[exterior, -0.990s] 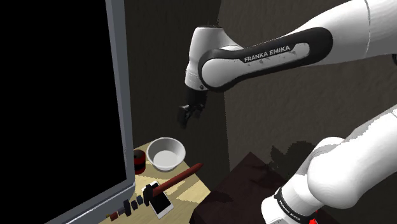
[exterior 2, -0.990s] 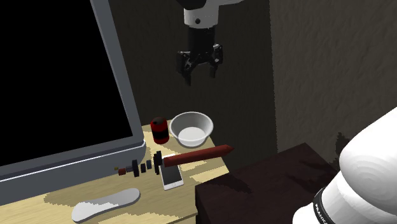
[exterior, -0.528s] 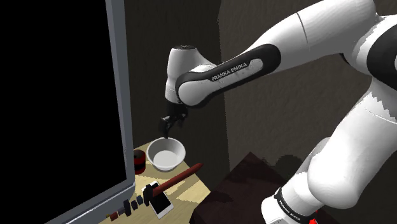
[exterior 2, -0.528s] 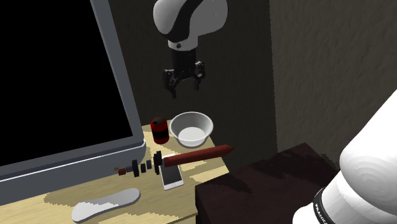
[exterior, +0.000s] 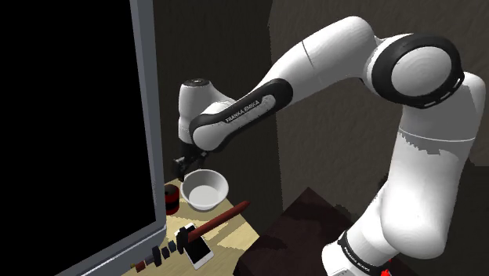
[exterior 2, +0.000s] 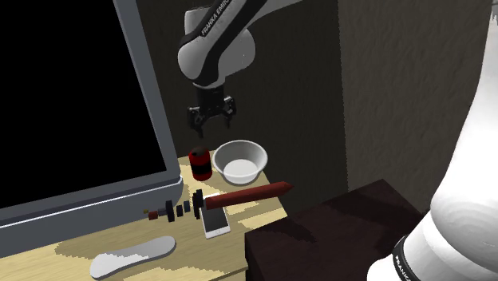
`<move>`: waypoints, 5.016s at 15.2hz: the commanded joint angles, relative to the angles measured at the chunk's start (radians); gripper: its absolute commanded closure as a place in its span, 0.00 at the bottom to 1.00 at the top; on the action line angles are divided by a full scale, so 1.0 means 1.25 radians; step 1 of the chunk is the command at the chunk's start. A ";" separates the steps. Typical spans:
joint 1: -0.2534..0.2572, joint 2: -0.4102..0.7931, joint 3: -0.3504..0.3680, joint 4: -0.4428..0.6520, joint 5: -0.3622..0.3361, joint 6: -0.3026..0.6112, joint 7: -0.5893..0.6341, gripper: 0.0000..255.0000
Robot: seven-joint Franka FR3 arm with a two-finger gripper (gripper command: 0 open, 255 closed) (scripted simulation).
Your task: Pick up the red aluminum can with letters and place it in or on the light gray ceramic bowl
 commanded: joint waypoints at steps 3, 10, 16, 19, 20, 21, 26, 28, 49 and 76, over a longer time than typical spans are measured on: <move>0.035 0.132 -0.022 0.119 -0.042 0.011 0.031 0.00; 0.097 0.348 -0.054 0.352 -0.079 -0.004 0.055 0.00; 0.105 0.398 -0.064 0.370 -0.088 0.029 0.060 0.00; 0.107 0.412 -0.067 0.376 -0.090 0.037 0.061 0.00; 0.107 0.412 -0.067 0.376 -0.090 0.037 0.061 0.00; 0.107 0.412 -0.067 0.376 -0.090 0.037 0.061 0.00; 0.107 0.414 -0.067 0.378 -0.090 0.037 0.060 1.00; 0.107 0.415 -0.068 0.377 -0.090 0.038 0.060 1.00; 0.090 0.298 -0.044 0.343 -0.067 -0.044 0.049 1.00; -0.093 -0.056 -0.026 0.032 0.035 -0.075 -0.149 1.00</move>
